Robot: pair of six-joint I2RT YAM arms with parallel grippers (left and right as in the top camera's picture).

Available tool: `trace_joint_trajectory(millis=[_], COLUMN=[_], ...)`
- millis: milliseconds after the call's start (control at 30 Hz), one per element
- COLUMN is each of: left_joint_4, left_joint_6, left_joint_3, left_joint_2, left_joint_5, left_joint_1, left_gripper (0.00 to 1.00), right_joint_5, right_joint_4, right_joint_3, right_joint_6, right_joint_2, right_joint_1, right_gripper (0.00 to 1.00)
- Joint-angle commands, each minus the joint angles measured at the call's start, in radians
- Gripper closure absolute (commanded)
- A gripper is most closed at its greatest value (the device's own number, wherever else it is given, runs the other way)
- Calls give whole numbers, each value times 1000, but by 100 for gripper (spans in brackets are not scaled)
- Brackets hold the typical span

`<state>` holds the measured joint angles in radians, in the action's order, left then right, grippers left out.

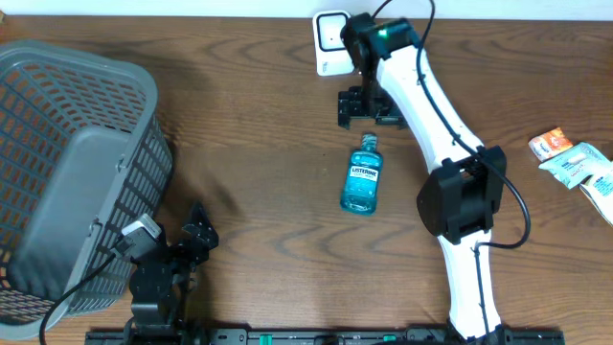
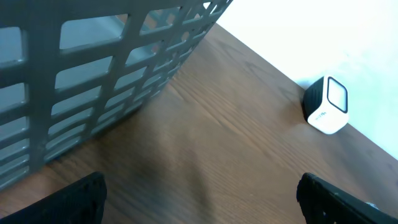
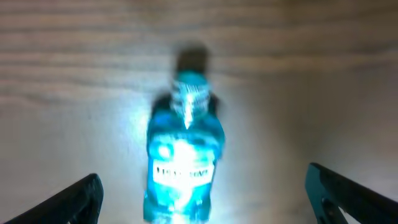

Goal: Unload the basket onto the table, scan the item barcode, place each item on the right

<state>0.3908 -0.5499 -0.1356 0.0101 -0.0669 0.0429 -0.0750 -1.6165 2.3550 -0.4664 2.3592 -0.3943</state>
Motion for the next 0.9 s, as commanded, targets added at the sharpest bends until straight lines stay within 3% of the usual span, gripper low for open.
trace_joint_trajectory(millis=[0, 267, 467, 667, 800, 867], left_joint_4=[21, 21, 21, 21, 21, 21], left_joint_6=[-2, -2, -2, -2, -2, -2], left_joint_3=[9, 9, 9, 9, 9, 9], left_joint_2=[-7, -7, -7, -7, -7, -7], left_joint_5=[-12, -13, -12, -13, -13, -12], left_joint_1=[-3, -3, -3, -3, -3, -3], left_gripper=[2, 2, 2, 2, 2, 2], right_joint_5=[-1, 79, 47, -209, -271, -254], right_joint_4=[-69, -82, -82, -82, -58, 7], right_joint_3=[86, 101, 75, -75, -247, -346], right_joint_6=[-31, -15, -43, -272, -463, -487], right_joint_2=[-3, -163, -253, -261, -261, -261], right_joint_1=[-5, -15, -110, -222, -249, -249], right_gripper=[1, 1, 1, 1, 1, 1])
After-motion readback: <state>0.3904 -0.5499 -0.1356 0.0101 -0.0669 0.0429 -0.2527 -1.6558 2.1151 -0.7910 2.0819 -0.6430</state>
